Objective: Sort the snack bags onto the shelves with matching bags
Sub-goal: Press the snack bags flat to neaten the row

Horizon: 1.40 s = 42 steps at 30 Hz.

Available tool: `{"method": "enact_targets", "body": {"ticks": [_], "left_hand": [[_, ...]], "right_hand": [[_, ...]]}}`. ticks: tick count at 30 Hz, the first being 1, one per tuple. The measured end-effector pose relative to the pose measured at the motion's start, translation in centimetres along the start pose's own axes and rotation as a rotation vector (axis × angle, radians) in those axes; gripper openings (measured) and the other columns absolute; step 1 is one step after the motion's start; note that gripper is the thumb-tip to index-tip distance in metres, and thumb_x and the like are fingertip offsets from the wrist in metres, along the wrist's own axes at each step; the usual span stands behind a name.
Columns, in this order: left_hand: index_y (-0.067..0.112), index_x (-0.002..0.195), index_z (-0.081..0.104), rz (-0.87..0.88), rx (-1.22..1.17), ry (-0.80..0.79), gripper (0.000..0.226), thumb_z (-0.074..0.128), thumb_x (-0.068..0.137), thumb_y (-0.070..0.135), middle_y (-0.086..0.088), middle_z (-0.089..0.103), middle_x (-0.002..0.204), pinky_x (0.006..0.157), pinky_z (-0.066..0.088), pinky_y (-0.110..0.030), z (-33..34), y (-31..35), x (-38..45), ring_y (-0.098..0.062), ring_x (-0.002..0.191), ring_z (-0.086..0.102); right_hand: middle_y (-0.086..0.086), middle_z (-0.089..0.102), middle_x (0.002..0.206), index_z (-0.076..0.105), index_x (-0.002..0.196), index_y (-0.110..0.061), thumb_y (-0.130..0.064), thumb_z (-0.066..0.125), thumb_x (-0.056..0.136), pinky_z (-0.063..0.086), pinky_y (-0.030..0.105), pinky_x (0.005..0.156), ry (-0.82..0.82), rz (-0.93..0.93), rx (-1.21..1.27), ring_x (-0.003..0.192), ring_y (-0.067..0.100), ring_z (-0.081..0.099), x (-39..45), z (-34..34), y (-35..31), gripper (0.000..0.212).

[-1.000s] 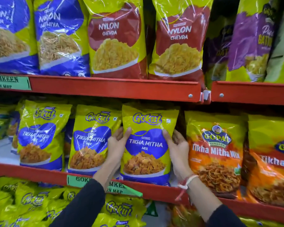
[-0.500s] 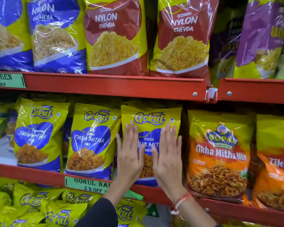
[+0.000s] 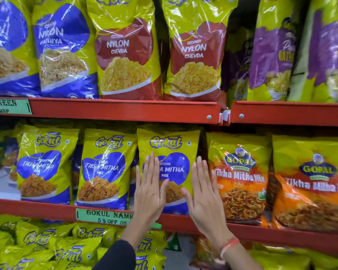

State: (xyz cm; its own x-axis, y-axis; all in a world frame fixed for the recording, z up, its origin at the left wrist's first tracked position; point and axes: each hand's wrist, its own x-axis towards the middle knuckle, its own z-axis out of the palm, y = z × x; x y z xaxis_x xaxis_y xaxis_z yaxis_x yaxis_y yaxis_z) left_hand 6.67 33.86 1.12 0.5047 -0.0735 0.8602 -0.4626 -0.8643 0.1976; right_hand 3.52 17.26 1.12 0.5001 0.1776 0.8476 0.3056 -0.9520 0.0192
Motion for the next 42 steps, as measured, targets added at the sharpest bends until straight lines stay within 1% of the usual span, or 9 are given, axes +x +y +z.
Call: {"method": "enact_targets", "body": {"ticks": [9, 13, 16, 21, 28, 31, 33, 36, 42], "left_hand": [[0.014, 0.149, 0.030, 0.168, -0.364, -0.033, 0.053, 0.033, 0.101, 0.034, 0.003, 0.030, 0.158, 0.123, 0.014, -0.033, 3.0, 14.8, 1.0, -0.007, 0.149, 0.019], [0.018, 0.138, 0.049, -0.199, -0.841, -0.050, 0.043, 0.047, 0.097, 0.031, 0.013, 0.051, 0.136, 0.108, 0.041, -0.030, 6.5, 22.3, 4.5, 0.003, 0.128, 0.047], [0.008, 0.124, 0.060, -0.439, -1.096, 0.017, 0.035, 0.057, 0.092, 0.022, 0.000, 0.066, 0.117, 0.100, 0.049, -0.031, 8.9, 27.0, 7.6, -0.006, 0.107, 0.063], [-0.002, 0.103, 0.070, -0.691, -1.177, 0.130, 0.031, 0.075, 0.079, 0.019, -0.013, 0.072, 0.091, 0.068, 0.047, -0.010, 11.7, 30.2, 10.5, -0.007, 0.076, 0.065], [0.008, 0.089, 0.071, -0.713, -1.133, 0.283, 0.014, 0.072, 0.082, 0.020, 0.005, 0.068, 0.074, 0.070, 0.048, -0.019, 13.2, 31.5, 10.5, 0.013, 0.060, 0.062], [0.009, 0.130, 0.057, -0.464, -0.808, 0.317, 0.039, 0.046, 0.098, 0.028, -0.001, 0.066, 0.123, 0.098, 0.044, -0.026, 12.6, 32.7, 8.1, -0.004, 0.113, 0.061], [0.010, 0.149, 0.031, -0.155, -0.642, 0.281, 0.050, 0.036, 0.101, 0.024, -0.005, 0.035, 0.156, 0.121, 0.017, -0.028, 13.1, 33.5, 5.7, -0.015, 0.146, 0.029], [0.013, 0.152, 0.014, 0.163, -0.292, 0.100, 0.058, 0.031, 0.100, 0.031, -0.004, 0.011, 0.163, 0.124, 0.000, -0.042, 15.4, 32.9, 2.5, -0.018, 0.152, 0.005], [0.008, 0.153, 0.013, 0.174, -0.070, -0.077, 0.065, 0.016, 0.100, 0.046, -0.006, 0.006, 0.163, 0.123, 0.002, -0.043, 16.8, 31.8, 2.5, -0.017, 0.152, 0.003]], "right_hand": [[0.012, 0.026, 0.162, 0.030, 0.151, -0.003, -0.033, 0.028, 0.105, 0.017, 0.038, 0.125, 0.338, 0.337, 0.311, 0.153, 0.022, 0.016, -3.4, -8.0, 15.0, 0.055], [0.011, 0.036, 0.157, 0.035, 0.150, -0.008, -0.021, 0.045, 0.102, 0.019, 0.006, 0.115, 0.533, 0.628, 0.471, 0.147, 0.020, 0.029, -2.8, -11.4, 21.7, 0.050], [0.008, 0.047, 0.150, 0.042, 0.147, -0.011, -0.033, 0.050, 0.099, 0.034, 0.033, 0.116, 0.542, 0.816, 0.592, 0.140, 0.020, 0.042, -2.3, -12.6, 26.6, 0.053], [-0.001, 0.056, 0.063, 0.068, 0.080, -0.010, -0.030, 0.066, 0.090, 0.038, 0.031, 0.071, 0.528, 0.983, 0.843, 0.063, 0.005, 0.044, -0.5, -12.9, 31.0, 0.022], [-0.011, 0.030, 0.046, 0.049, 0.053, -0.027, -0.041, 0.060, 0.093, 0.025, 0.031, 0.060, 0.593, 1.041, 0.838, 0.052, 0.012, 0.024, -0.4, -12.5, 32.4, 0.044], [0.004, 0.067, 0.093, 0.069, 0.110, -0.021, -0.042, 0.037, 0.102, 0.043, 0.030, 0.082, 0.514, 0.795, 0.641, 0.087, 0.017, 0.060, -1.9, -12.6, 31.3, 0.039], [0.003, 0.042, 0.152, 0.036, 0.150, -0.007, -0.039, 0.029, 0.104, 0.027, 0.025, 0.118, 0.405, 0.496, 0.440, 0.145, 0.016, 0.035, -3.5, -12.4, 30.5, 0.057], [0.013, 0.020, 0.163, 0.025, 0.152, 0.000, -0.035, 0.025, 0.105, 0.010, 0.040, 0.126, 0.215, 0.097, 0.022, 0.153, 0.026, 0.013, -5.8, -10.9, 30.9, 0.059], [0.011, 0.013, 0.165, 0.018, 0.155, -0.004, -0.041, 0.020, 0.103, 0.012, 0.044, 0.125, 0.016, 0.119, -0.080, 0.154, 0.023, 0.010, -6.1, -9.3, 32.6, 0.064]]}}
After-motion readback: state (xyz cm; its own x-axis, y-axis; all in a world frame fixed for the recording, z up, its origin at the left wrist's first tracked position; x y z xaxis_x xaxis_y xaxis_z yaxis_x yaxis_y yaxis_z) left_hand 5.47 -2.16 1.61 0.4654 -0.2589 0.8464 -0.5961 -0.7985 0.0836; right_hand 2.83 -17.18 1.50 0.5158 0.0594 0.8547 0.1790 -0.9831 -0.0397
